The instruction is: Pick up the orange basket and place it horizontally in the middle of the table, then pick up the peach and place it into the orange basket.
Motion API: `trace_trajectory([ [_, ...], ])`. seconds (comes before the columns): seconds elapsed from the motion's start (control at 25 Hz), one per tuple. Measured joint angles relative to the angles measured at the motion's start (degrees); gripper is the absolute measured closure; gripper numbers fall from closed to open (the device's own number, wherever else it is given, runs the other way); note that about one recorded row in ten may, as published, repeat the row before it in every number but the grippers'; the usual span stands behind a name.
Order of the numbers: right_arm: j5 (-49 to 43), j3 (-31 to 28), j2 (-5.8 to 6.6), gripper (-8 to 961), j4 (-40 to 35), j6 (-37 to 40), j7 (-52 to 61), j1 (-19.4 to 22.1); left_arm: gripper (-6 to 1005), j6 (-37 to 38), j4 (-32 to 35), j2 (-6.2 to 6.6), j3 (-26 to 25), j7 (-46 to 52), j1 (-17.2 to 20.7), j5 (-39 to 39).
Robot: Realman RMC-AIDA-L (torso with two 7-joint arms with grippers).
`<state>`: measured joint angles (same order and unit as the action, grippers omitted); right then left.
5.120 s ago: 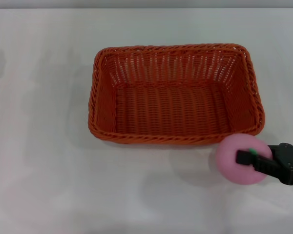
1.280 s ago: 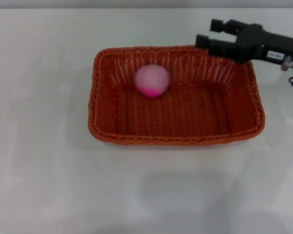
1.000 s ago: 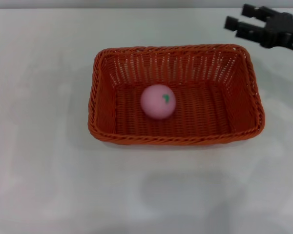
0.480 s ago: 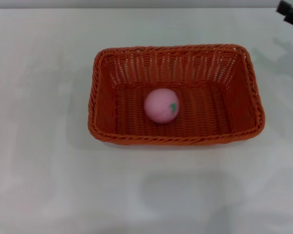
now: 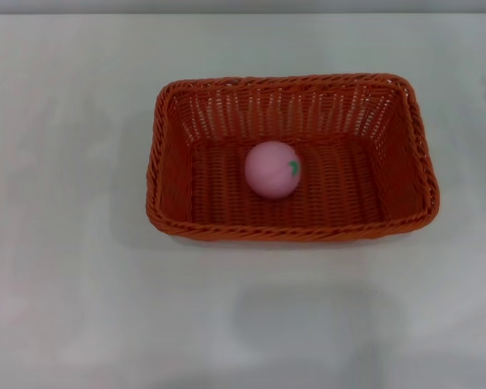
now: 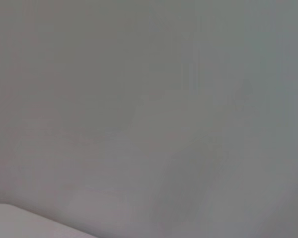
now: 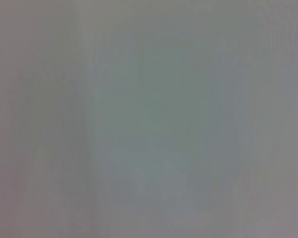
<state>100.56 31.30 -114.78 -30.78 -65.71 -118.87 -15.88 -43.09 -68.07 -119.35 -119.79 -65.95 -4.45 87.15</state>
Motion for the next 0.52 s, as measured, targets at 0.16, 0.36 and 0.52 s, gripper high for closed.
trace_trajectory([
  [0.16,0.0,-4.25,0.0,109,2.92,0.47,-5.04,-0.02,570,0.02,1.88,0.0,0.08,-5.04,-0.03,-3.6],
  [0.36,0.06,-6.9,0.0,109,5.58,1.69,-9.47,-0.1,570,-0.46,5.11,0.0,0.36,-12.65,0.16,-10.26],
  [0.52,0.09,-9.64,0.0,109,7.39,2.74,-11.73,-0.18,570,-0.33,6.91,0.03,0.24,-14.72,-0.06,-10.76],
])
